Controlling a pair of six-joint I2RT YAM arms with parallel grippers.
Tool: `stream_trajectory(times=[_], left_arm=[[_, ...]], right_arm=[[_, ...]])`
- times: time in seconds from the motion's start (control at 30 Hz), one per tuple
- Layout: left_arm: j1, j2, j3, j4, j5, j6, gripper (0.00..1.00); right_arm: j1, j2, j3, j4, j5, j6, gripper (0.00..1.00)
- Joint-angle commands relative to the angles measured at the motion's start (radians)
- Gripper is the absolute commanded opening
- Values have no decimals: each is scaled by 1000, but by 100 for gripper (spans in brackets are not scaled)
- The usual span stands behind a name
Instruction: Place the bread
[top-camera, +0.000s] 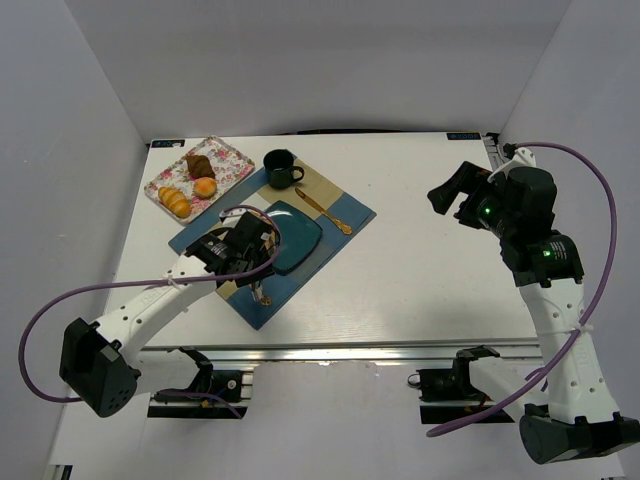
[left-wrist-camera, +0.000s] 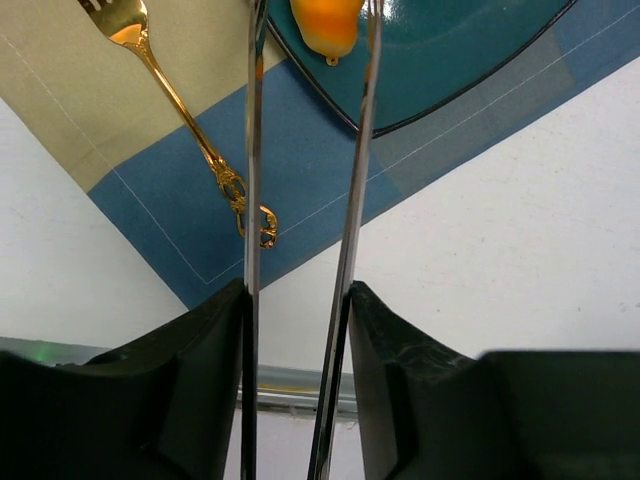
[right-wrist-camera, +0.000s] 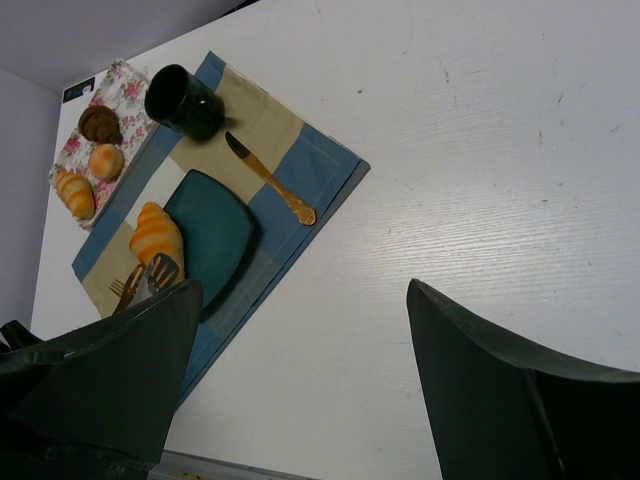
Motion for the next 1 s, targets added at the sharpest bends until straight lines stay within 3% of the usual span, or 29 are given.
stream_trajectory(times=[0.0,0.63,0.8,0.97], left_arm=[[-1,-21,66,-25,-28,9,54],[-1,-36,258,-203,-80,13,54],[-1,23,406,-215,-105,46,53],[-2,114,512,-194,-38,154,52]], right_arm=[[3,-4,-6,32,-12,-1,89],[5,-13,-4,39,-3,31,89],[3,-10,-26,62,15,50,89],[3,33,28,20,52,31,89]])
